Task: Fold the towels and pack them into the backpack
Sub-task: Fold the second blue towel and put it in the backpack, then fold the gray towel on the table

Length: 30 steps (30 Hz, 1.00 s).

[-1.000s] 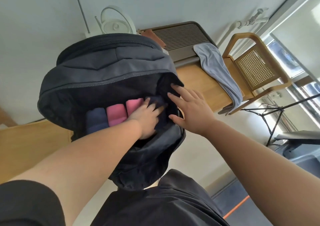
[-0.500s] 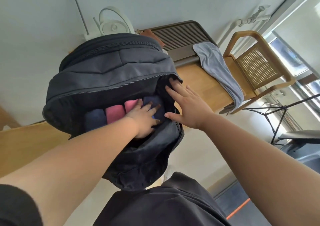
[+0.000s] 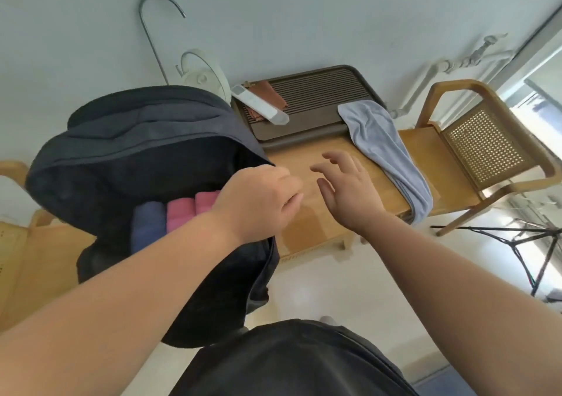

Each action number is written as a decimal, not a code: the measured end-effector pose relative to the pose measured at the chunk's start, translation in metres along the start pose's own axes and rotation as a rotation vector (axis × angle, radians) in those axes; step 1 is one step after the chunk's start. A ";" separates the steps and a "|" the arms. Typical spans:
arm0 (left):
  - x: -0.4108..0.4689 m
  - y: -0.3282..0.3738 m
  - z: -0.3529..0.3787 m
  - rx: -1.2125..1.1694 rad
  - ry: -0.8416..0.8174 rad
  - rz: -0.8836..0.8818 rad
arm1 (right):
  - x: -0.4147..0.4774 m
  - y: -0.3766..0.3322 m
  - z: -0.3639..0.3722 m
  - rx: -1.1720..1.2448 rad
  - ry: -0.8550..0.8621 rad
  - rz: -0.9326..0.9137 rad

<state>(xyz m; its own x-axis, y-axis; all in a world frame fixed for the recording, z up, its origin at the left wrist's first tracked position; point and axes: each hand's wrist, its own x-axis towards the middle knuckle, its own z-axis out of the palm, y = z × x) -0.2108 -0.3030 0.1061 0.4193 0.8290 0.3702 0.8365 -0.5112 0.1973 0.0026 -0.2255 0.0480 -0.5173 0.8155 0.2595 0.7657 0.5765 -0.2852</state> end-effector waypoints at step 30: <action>0.279 0.015 0.257 -0.189 -0.952 -0.389 | 0.019 0.324 -0.016 0.116 -0.833 0.800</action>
<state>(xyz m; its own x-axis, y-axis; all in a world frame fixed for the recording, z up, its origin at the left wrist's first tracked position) 0.0098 -0.0209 -0.0208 0.3063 0.7377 -0.6016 0.9389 -0.1298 0.3188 0.2471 -0.0240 -0.0247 -0.0256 0.7053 -0.7084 0.9702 -0.1533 -0.1876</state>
